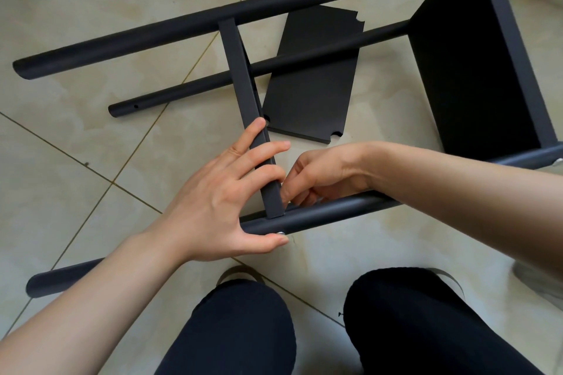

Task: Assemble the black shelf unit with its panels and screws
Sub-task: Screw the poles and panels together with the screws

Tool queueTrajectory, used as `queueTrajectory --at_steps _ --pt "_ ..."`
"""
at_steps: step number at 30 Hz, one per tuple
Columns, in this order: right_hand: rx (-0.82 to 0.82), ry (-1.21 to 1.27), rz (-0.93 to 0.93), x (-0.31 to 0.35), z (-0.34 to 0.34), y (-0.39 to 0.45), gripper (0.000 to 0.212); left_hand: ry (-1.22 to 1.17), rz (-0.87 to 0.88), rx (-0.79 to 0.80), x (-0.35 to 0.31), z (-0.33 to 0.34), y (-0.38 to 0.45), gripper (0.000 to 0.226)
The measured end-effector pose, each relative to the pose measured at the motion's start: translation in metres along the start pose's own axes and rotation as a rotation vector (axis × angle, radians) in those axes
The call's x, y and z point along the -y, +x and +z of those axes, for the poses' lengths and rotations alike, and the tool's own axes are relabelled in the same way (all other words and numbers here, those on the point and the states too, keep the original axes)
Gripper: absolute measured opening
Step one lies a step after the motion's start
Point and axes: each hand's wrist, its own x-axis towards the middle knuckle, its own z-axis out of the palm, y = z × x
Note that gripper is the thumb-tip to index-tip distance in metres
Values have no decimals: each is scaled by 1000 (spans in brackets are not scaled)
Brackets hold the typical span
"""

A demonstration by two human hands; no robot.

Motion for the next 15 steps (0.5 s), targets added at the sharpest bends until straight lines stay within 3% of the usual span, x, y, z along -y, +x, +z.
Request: queueTrajectory --at_steps 6,12,15 --pt "-11 -11 12 1 -3 0 10 3 2 -2 0 0 0 65" --pt "13 -26 -4 0 0 4 47 -4 -1 0 0 0 0 65" --pt "19 -18 -1 0 -2 -1 20 -2 -5 4 0 0 0 65"
